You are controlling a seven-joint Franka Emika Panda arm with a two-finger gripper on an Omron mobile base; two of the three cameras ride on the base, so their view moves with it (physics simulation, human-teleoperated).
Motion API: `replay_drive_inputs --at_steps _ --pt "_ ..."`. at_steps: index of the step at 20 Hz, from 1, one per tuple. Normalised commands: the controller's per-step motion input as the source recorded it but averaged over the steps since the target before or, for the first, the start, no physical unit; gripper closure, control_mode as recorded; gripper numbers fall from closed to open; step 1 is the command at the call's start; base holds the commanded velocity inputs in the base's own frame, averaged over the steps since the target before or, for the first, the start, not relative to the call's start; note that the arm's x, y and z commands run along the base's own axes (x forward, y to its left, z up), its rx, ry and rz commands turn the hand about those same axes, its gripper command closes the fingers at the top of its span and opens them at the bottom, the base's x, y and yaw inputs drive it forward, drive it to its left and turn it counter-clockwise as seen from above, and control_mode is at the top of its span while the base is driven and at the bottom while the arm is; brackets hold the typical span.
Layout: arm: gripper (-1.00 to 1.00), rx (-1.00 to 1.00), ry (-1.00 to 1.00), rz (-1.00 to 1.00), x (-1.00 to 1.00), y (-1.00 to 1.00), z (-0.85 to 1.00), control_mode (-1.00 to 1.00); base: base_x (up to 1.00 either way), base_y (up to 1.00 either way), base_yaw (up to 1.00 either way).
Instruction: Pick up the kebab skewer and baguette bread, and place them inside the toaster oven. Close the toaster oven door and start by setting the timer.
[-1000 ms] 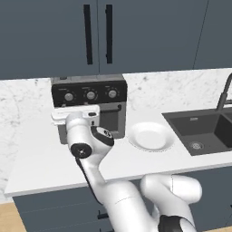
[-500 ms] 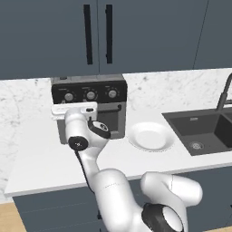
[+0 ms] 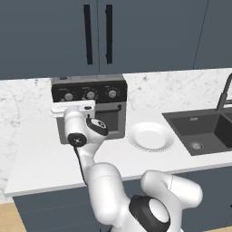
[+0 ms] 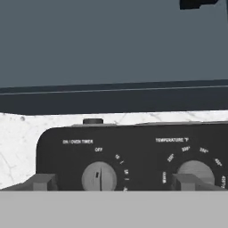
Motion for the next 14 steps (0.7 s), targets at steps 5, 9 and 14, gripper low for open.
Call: replay_drive_inputs --at_steps 5,9,14 --pt "-1.00 0.00 0.00 -0.01 0.20 0.20 -0.01 -1.00 0.00 0.00 0.00" --pt "-1.00 0.00 0.00 -0.01 0.22 0.12 0.00 -1.00 0.00 0.00 0.00" --pt "-1.00 0.00 0.00 -0.02 0.10 0.02 -0.04 -1.00 0.00 0.00 0.00"
